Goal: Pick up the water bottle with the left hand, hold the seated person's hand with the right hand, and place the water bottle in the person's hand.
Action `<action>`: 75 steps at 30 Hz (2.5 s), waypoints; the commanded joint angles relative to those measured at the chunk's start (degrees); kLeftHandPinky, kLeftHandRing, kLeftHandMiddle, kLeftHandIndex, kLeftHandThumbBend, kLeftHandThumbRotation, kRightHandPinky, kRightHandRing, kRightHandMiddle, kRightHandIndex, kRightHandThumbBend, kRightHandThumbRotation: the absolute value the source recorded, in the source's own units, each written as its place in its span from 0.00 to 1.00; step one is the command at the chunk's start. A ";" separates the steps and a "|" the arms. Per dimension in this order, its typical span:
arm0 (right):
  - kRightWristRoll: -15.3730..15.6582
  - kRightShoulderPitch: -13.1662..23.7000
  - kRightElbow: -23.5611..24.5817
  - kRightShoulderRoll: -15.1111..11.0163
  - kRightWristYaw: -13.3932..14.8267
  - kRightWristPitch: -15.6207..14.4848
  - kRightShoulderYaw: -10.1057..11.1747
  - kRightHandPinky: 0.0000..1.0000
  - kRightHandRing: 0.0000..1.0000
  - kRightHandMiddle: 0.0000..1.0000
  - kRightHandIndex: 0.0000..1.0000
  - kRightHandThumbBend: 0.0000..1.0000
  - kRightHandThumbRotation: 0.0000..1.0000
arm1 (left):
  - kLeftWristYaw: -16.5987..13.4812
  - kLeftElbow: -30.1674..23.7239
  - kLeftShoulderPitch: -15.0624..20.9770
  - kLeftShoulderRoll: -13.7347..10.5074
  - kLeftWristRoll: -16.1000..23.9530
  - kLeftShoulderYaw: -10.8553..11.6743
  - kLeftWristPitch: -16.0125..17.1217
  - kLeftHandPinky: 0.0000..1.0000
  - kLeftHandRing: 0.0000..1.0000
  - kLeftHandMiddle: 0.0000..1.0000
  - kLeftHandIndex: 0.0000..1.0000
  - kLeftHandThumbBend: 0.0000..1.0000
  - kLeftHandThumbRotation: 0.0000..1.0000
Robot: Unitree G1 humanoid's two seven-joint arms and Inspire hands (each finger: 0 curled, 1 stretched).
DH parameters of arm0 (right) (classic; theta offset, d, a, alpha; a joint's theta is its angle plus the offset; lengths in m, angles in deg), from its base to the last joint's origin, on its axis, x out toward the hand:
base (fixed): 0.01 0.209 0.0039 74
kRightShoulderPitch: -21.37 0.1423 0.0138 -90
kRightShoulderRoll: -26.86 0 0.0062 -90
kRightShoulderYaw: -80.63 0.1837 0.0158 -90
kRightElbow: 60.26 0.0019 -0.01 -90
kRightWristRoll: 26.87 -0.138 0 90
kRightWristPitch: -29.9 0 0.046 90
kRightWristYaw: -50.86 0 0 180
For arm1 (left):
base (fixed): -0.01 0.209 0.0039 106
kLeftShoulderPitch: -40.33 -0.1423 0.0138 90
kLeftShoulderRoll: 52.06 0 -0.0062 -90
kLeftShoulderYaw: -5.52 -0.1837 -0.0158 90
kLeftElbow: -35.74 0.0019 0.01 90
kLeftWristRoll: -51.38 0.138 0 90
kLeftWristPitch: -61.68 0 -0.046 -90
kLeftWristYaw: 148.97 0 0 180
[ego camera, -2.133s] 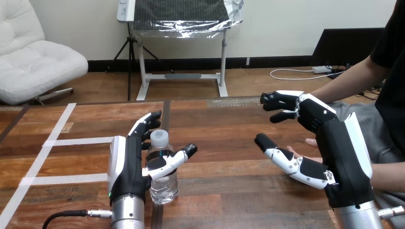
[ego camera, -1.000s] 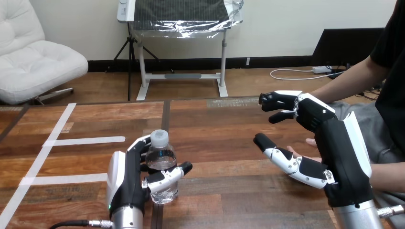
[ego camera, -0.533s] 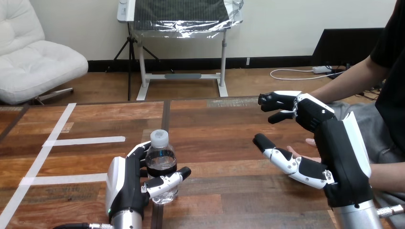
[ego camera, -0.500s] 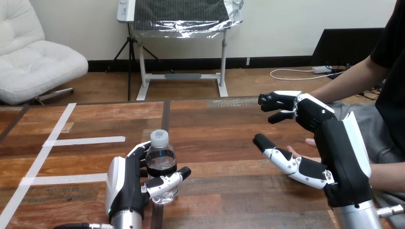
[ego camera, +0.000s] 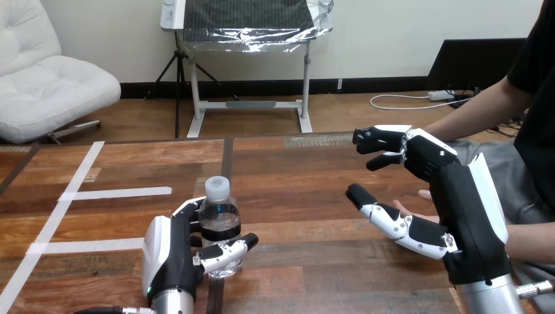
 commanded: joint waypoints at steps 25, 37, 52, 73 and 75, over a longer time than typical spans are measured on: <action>-1.31 3.34 2.39 -0.47 -0.33 -0.18 -0.26 0.56 0.67 0.71 0.66 0.54 0.02 | -6.65 7.25 5.83 -0.47 -0.52 0.76 13.63 0.39 0.41 0.45 0.47 0.69 0.00; -1.65 3.39 2.39 -0.38 -0.43 -0.46 -0.38 0.56 0.67 0.70 0.66 0.54 0.03 | -6.81 8.08 6.11 -0.46 -1.05 0.92 15.72 0.39 0.41 0.45 0.47 0.68 0.00; -1.85 3.35 2.15 -0.53 -0.45 -0.05 -0.32 0.55 0.66 0.70 0.66 0.54 0.02 | -6.35 7.86 5.92 -0.16 -1.59 1.01 16.78 0.40 0.41 0.45 0.47 0.69 0.00; -0.77 3.59 1.81 -0.95 -0.10 -0.18 0.20 0.57 0.67 0.70 0.66 0.55 0.02 | -6.17 5.94 5.21 0.31 -2.27 0.72 17.32 0.40 0.42 0.45 0.47 0.69 0.00; 0.03 3.68 1.68 -1.23 0.10 0.00 0.48 0.57 0.67 0.70 0.67 0.56 0.01 | -6.15 5.64 5.12 0.39 -2.30 0.68 17.47 0.40 0.42 0.45 0.47 0.70 0.00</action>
